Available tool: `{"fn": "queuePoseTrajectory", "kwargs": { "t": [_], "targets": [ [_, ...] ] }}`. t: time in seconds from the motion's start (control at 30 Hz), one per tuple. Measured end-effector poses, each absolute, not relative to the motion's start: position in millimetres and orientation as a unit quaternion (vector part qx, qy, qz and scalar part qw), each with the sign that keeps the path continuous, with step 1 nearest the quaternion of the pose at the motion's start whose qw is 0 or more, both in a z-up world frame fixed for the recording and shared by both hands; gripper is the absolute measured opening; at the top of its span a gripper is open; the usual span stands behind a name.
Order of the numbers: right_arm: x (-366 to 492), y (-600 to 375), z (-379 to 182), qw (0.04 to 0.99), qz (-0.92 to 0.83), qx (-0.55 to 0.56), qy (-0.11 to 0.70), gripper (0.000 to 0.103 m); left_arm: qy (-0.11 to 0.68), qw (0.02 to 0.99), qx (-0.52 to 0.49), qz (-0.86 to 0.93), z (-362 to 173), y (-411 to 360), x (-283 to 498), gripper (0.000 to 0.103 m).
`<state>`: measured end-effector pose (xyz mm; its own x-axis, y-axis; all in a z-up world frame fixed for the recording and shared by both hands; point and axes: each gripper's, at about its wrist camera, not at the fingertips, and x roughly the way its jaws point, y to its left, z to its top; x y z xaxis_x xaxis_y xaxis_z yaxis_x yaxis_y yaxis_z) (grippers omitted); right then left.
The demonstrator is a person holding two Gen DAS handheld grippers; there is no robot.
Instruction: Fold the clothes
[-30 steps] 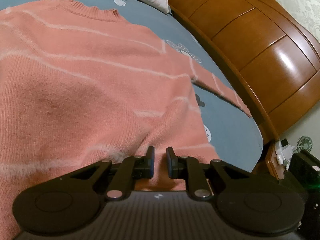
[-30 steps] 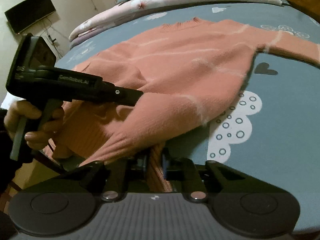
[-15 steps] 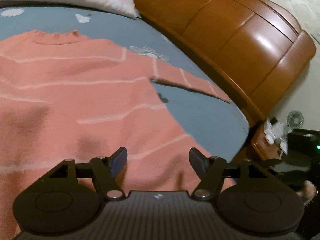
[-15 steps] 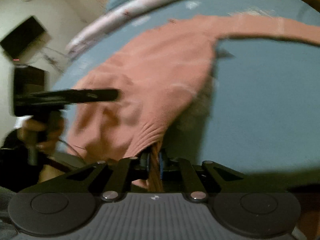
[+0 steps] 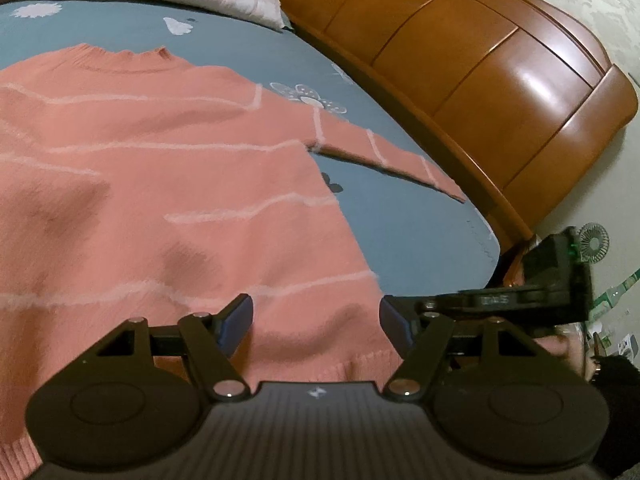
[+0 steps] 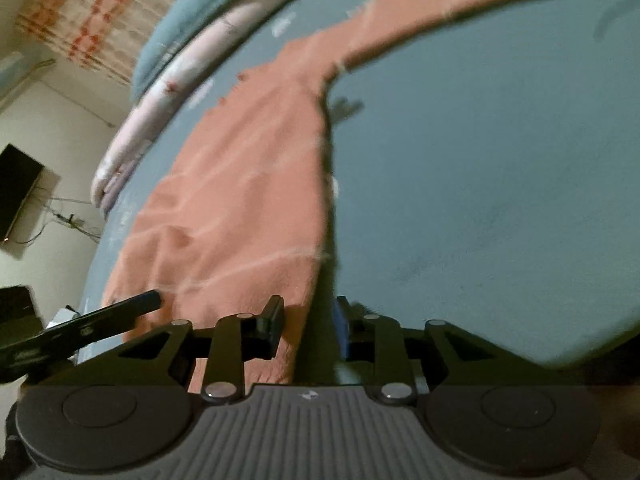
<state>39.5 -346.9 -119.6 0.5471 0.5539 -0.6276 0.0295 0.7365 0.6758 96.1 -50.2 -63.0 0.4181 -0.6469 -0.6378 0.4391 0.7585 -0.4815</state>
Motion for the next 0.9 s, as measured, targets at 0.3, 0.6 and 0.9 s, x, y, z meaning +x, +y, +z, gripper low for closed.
{"fn": "queuePoseTrajectory", "kwargs": {
  "t": [0.3, 0.6, 0.9],
  "targets": [
    [40, -323, -97, 0.846, 0.181, 0.266, 0.425, 0.008, 0.433, 0.837, -0.124, -0.31, -63, -39, 92, 0.07],
    [28, -372, -55, 0.876, 0.105, 0.221, 0.417, 0.005, 0.42, 0.844, -0.124, -0.311, -50, -38, 80, 0.075],
    [-2, -372, -51, 0.877, 0.11, 0.265, 0.386, 0.02, 0.414, 0.867, -0.083, -0.265, -22, -29, 71, 0.075]
  ]
}}
